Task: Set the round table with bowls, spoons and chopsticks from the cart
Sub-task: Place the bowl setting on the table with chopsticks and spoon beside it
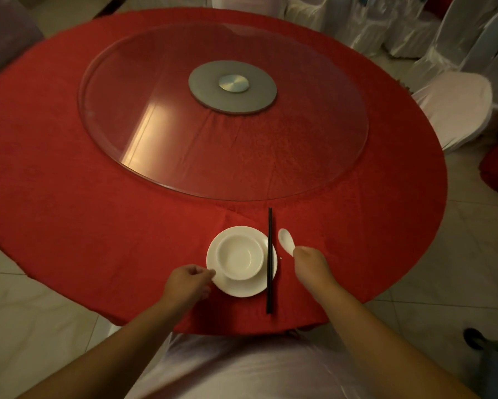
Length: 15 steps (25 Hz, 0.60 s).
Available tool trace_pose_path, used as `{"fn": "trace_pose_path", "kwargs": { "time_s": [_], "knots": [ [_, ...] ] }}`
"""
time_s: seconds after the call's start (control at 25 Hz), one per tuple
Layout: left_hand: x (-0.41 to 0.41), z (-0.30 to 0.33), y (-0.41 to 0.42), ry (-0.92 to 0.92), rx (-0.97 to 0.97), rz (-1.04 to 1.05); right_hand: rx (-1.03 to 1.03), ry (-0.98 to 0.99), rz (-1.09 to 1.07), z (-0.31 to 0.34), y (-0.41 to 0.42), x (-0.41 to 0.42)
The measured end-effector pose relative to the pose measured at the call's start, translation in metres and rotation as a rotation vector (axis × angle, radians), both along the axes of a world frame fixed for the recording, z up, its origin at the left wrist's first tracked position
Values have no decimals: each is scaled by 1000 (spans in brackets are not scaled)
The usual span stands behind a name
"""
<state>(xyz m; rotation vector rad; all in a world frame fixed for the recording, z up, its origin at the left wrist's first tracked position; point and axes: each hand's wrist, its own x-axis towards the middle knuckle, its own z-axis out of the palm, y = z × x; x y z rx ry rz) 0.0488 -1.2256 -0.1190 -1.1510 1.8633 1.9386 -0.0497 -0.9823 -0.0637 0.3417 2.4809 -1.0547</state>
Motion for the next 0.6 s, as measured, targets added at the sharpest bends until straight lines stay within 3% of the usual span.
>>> {"fn": "trace_pose_path", "kwargs": {
  "time_s": [0.24, 0.6],
  "knots": [
    [-25, -4, -5, 79, 4, 69, -14, 124, 312, 1, -18, -9],
    [-32, -12, 2, 48, 110, 147, 169, 105, 418, -6, -49, -10]
  ]
}}
